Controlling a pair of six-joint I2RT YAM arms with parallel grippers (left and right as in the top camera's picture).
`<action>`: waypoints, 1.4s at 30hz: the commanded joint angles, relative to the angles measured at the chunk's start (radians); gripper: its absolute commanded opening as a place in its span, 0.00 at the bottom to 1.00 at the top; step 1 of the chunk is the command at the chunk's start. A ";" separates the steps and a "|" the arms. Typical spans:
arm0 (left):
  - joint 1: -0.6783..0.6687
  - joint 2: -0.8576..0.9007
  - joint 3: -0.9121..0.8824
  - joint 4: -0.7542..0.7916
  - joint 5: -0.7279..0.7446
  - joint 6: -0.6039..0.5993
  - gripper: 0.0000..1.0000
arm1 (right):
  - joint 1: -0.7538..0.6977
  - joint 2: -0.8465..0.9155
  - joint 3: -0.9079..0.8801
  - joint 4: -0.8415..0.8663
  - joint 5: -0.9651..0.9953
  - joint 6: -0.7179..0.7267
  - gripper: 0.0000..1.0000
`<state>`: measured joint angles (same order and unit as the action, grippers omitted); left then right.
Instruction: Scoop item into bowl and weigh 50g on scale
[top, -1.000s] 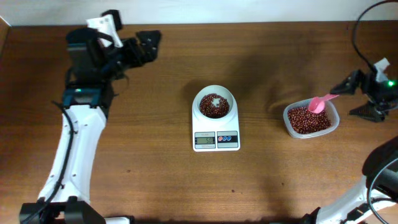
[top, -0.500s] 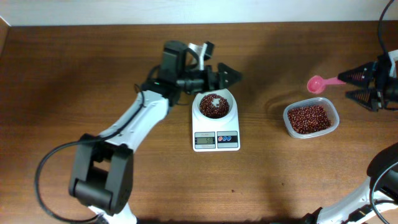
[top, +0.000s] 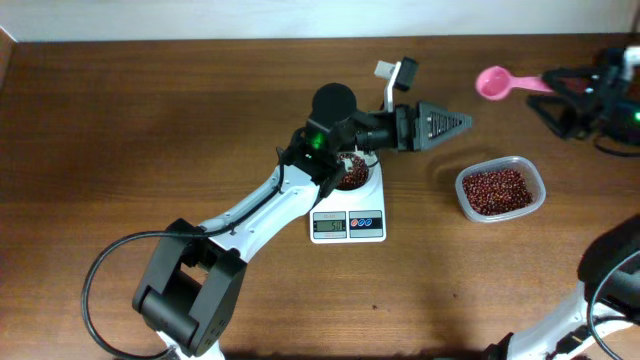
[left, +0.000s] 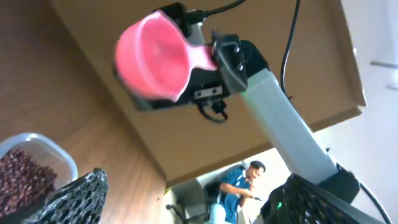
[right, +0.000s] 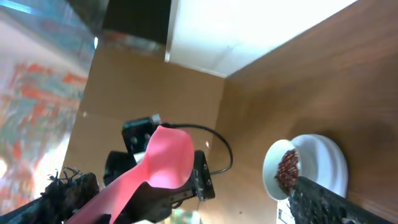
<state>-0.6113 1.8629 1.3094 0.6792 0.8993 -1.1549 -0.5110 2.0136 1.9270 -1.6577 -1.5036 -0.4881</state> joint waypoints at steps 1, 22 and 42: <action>-0.004 -0.002 0.011 0.024 -0.130 -0.046 0.93 | 0.078 -0.025 -0.002 0.015 -0.048 -0.029 0.99; -0.028 0.000 0.011 -0.372 -0.161 0.280 0.99 | 0.171 -0.025 0.024 0.062 0.312 -0.029 0.99; 0.462 -0.154 0.180 -1.315 -0.421 0.753 0.99 | 0.640 0.025 0.068 0.480 1.604 0.000 0.61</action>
<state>-0.1589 1.7203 1.4788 -0.5953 0.5655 -0.4404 0.0776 2.0132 1.9755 -1.1805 -0.0963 -0.3149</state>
